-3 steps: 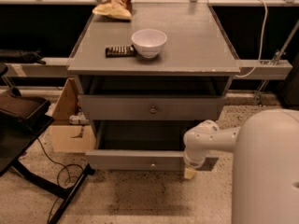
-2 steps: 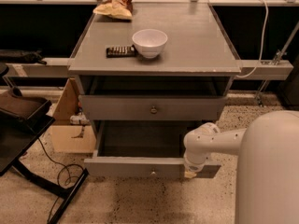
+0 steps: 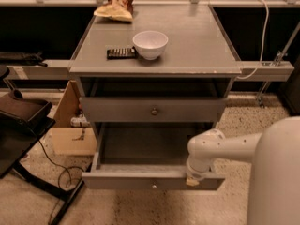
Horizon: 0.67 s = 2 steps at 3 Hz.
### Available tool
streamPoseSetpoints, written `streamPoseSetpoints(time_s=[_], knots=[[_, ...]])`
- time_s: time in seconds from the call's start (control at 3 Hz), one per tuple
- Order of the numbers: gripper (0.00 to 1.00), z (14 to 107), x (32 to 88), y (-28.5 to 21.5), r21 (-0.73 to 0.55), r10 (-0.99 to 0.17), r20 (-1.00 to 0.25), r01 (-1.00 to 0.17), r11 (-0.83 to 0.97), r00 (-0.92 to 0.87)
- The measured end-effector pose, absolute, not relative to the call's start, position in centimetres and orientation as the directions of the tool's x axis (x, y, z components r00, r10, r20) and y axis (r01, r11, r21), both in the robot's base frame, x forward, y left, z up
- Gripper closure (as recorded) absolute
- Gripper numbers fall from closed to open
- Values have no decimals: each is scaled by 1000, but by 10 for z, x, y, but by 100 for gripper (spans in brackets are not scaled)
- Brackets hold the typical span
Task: Open middle drawer
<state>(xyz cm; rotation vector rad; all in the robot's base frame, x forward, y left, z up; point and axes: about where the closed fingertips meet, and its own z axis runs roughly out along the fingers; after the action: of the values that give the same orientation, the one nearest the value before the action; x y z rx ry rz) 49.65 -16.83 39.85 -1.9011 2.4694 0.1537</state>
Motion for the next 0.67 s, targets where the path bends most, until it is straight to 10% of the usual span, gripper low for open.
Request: streamPoseSetpoints(time_s=[0.67], knots=[[100, 410, 489, -160, 66, -960, -129, -968, 241, -248]])
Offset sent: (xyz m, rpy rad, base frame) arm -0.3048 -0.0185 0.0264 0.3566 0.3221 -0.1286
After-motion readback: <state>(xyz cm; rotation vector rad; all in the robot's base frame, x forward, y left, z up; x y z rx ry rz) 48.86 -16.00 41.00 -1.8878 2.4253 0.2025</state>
